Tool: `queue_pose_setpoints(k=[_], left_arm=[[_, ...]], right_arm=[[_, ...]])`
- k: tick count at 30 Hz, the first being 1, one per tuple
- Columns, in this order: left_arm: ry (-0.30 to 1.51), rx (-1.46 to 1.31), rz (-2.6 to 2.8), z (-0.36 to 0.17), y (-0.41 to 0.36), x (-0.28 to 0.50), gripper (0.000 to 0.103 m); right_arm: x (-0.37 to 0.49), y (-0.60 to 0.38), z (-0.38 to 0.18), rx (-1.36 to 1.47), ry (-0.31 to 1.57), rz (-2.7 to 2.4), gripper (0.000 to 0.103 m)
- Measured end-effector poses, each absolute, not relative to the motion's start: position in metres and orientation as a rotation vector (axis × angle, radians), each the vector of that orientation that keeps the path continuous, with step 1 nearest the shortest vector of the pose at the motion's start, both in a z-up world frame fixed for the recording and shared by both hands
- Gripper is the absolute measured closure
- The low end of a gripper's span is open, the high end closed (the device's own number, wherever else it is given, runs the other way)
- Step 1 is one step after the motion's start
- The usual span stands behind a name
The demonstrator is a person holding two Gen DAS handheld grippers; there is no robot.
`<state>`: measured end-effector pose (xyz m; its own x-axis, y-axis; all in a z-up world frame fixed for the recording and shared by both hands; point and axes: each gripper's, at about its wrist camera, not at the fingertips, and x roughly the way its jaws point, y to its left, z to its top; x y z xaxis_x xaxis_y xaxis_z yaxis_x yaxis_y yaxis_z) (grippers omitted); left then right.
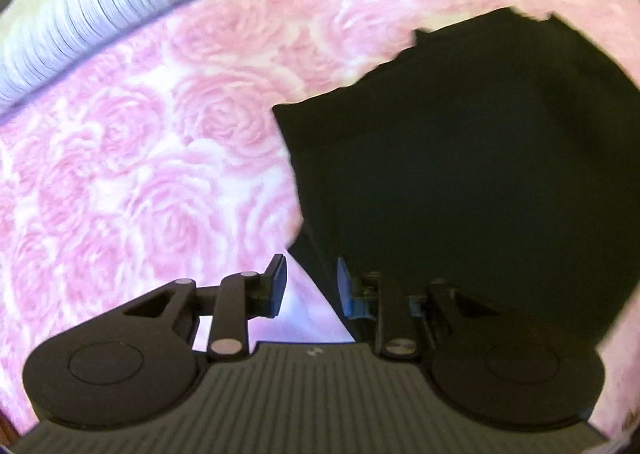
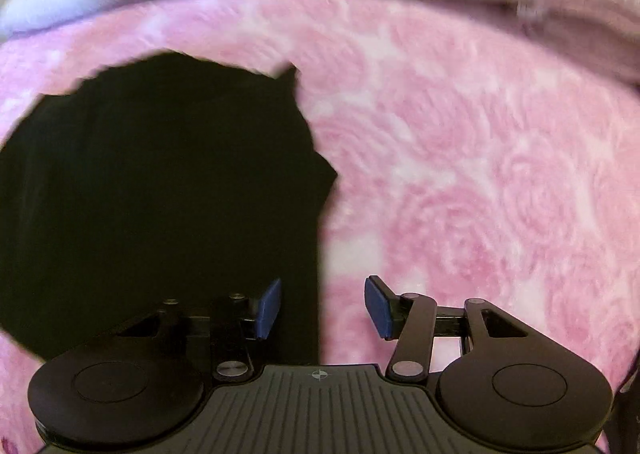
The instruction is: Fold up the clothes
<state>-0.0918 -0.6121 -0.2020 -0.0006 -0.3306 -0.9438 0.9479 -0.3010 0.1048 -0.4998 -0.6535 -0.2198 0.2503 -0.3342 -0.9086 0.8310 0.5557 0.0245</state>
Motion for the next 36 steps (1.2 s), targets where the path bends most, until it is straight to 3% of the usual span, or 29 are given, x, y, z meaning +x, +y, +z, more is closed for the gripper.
queue_pose_setpoints(k=[4,7,13,24,29,36], left_arm=[[0.762,1.207,-1.686,-0.186,-0.551,-0.125,0.079],[0.770,1.334,-1.689,-0.215,-0.518,-0.150,0.077],[0.780,1.337,-1.655,-0.247,-0.505,-0.145,0.073],[0.685,1.402,-1.624,-0.236,-0.484,-0.133,0.073],[0.681,1.462,-1.625,-0.227,-0.475,-0.117,0.063],[0.607,1.497,-1.674,-0.213,-0.462,-0.087,0.068]], right_arm=[[-0.473,-0.595,-0.205,0.560,0.924,-0.662,0.052],[-0.473,-0.584,-0.226,0.602,0.939,-0.632,0.052],[-0.492,-0.576,-0.254,0.651,0.975,-0.616,0.053],[-0.553,-0.580,-0.248,0.663,1.124,-0.816,0.052],[-0.521,-0.545,-0.219,0.630,1.057,-0.774,0.052],[-0.433,-0.474,-0.203,0.633,0.987,-0.701,0.052]])
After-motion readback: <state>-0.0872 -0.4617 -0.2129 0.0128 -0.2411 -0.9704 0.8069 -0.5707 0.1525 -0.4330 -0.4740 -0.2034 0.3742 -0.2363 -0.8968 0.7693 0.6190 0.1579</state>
